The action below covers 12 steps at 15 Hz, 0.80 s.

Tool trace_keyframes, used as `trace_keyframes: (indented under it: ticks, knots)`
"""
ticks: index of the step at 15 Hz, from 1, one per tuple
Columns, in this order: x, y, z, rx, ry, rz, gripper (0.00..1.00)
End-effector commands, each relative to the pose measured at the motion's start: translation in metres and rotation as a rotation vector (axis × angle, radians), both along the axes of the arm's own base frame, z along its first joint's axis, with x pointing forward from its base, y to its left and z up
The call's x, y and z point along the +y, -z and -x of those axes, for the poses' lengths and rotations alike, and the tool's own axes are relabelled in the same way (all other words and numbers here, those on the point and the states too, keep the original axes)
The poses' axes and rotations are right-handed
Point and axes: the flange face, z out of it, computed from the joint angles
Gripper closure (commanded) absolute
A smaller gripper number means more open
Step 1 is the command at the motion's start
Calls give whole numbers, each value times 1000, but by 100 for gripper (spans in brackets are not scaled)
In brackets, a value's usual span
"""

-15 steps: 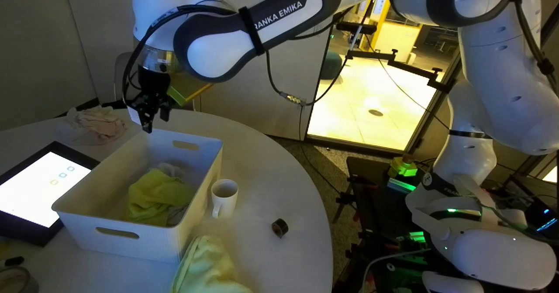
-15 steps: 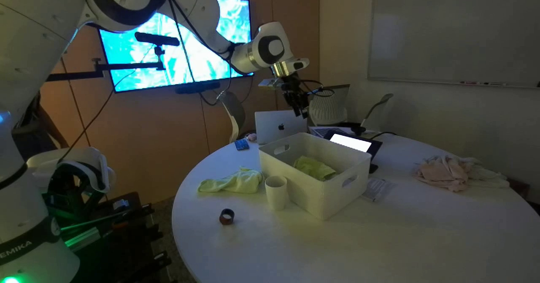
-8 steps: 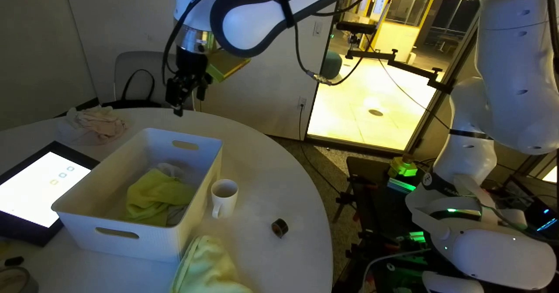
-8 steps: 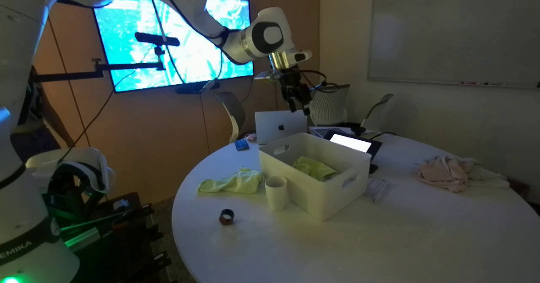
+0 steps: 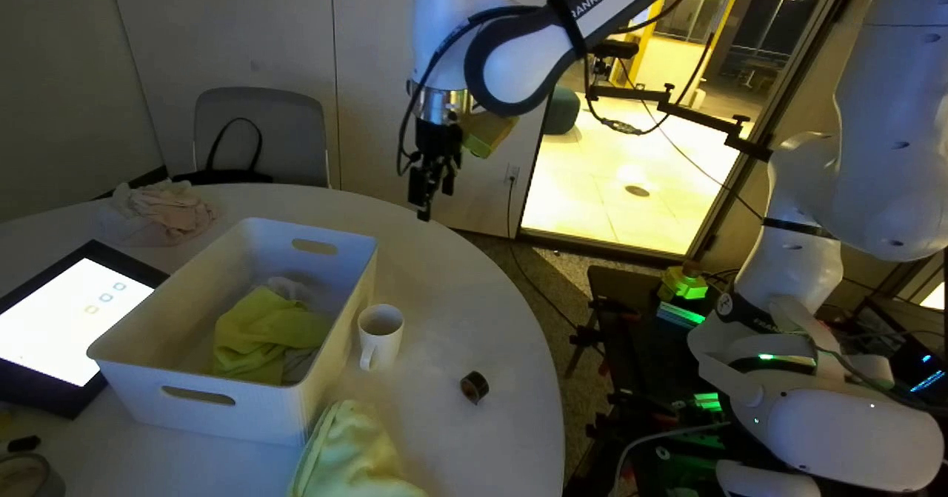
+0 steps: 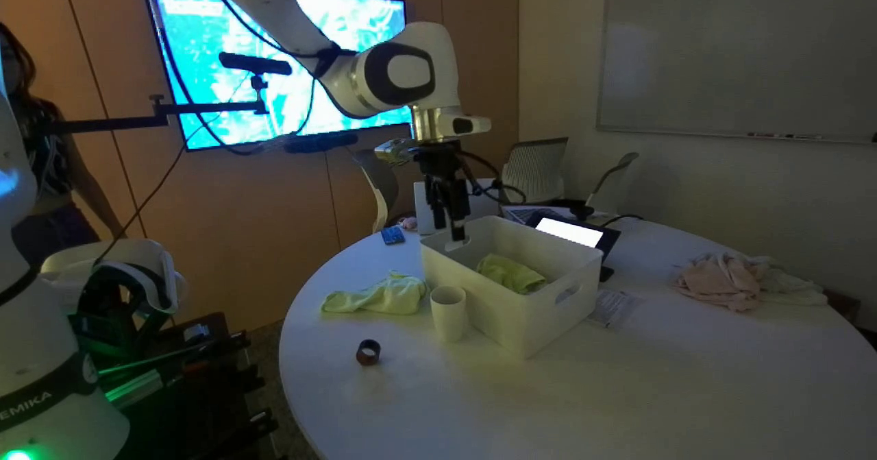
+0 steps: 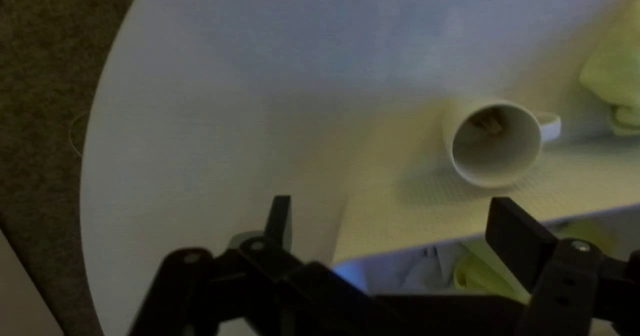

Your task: Put the towels in the basket and the smaller objects into the white mug

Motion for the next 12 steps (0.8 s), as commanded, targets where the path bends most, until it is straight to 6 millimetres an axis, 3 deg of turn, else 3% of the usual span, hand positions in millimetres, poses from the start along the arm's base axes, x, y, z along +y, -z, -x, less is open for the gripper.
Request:
trace_keyframes:
  ticks: [1, 6, 12]
  knots:
    - [-5, 29, 64, 81, -13, -26, 0]
    - [5, 81, 112, 196, -49, -32, 0]
    - [36, 131, 141, 240, -103, -59, 0]
